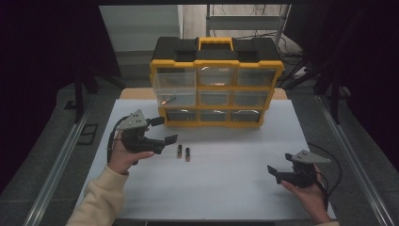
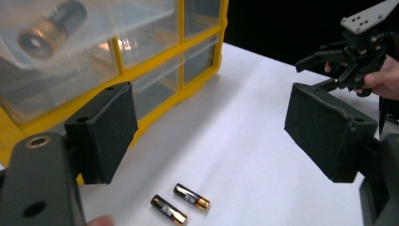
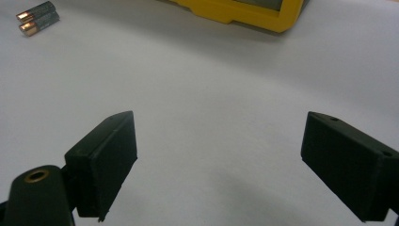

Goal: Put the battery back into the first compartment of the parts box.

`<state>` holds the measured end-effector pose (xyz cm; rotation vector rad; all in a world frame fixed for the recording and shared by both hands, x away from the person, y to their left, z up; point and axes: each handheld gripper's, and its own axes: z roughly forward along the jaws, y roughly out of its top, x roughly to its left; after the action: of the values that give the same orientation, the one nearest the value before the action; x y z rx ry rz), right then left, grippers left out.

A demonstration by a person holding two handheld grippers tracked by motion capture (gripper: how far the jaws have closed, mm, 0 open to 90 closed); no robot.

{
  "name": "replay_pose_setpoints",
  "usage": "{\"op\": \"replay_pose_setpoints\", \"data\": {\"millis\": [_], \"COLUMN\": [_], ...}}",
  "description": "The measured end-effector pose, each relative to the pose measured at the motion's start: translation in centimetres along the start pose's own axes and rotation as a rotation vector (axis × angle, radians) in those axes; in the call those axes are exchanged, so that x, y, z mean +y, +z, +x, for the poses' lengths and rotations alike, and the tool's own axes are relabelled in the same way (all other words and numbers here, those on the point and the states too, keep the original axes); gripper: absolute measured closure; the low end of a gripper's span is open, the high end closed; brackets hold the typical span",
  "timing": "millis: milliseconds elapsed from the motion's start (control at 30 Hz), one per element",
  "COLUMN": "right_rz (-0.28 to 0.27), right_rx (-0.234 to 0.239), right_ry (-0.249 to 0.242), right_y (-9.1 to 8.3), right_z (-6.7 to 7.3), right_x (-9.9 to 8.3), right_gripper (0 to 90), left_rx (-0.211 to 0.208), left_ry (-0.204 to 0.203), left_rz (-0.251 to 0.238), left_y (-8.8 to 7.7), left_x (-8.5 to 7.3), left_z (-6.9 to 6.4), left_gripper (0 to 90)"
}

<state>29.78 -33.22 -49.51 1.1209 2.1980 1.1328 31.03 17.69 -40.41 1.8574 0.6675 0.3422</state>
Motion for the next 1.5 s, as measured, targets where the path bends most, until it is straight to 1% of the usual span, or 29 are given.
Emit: {"op": "replay_pose_setpoints", "data": {"millis": [100, 233, 367, 467, 633, 733, 867, 967, 1000, 1033, 1100, 1167, 1300, 1433, 1500], "right_rz": [0.000, -0.001, 0.000, -0.001, 0.000, 0.000, 0.001, 0.001, 0.002, 0.002, 0.002, 0.002, 0.003, 0.003, 0.003], "right_rx": [0.000, 0.002, 0.002, 0.001, 0.003, 0.003, 0.001, 0.002, 0.002, 0.002, 0.002, 0.001, 0.001, 0.001, 0.002], "right_ry": [-0.002, 0.000, 0.000, 0.000, -0.001, -0.001, -0.001, -0.002, -0.002, -0.002, -0.001, -0.001, -0.002, -0.002, -0.002], "right_y": [0.0, 0.0, 0.0, 0.0, 0.0, 0.0, 0.0, 0.1, 0.1, 0.1, 0.1, 0.1, 0.1, 0.1, 0.1], "right_z": [0.0, 0.0, 0.0, 0.0, 0.0, 0.0, 0.0, 0.0, 0.0, 0.0, 0.0, 0.0, 0.0, 0.0, 0.0], "right_x": [0.0, 0.0, 0.0, 0.0, 0.0, 0.0, 0.0, 0.0, 0.0, 0.0, 0.0, 0.0, 0.0, 0.0, 0.0], "right_gripper": [11.5, 11.5, 11.5, 11.5, 11.5, 11.5, 11.5, 11.5, 11.5, 11.5, 11.5, 11.5, 11.5, 11.5, 11.5], "left_rx": [0.012, 0.012, 0.019, 0.026, 0.024, 0.034, 0.042, 0.062, 0.076, 0.089, 0.125, 0.148, 0.181, 0.199, 0.208], "left_ry": [0.007, -0.008, -0.019, -0.031, -0.033, -0.038, -0.053, -0.068, -0.079, -0.087, -0.118, -0.146, -0.185, -0.218, -0.218], "left_rz": [0.037, 0.067, 0.111, 0.152, 0.212, 0.240, 0.265, 0.287, 0.298, 0.313, 0.354, 0.392, 0.448, 0.473, 0.498], "left_y": [0.5, 1.2, 1.9, 2.7, 4.2, 4.8, 5.4, 5.8, 6.1, 6.4, 7.0, 7.7, 8.6, 9.5, 10.0], "left_x": [-0.6, -1.2, -1.9, -2.5, -3.5, -4.0, -4.4, -4.5, -4.6, -4.7, -5.0, -5.3, -5.6, -5.8, -5.9], "left_z": [0.2, 0.5, 0.8, 0.8, 0.9, 1.0, 1.3, 1.5, 1.5, 1.6, 1.8, 2.0, 2.3, 2.4, 2.4], "left_gripper": [15.8, 14.5, 13.8, 13.4, 13.4, 13.3, 13.3, 13.6, 13.9, 14.1, 14.7, 15.4, 18.4, 21.7, 22.9]}}
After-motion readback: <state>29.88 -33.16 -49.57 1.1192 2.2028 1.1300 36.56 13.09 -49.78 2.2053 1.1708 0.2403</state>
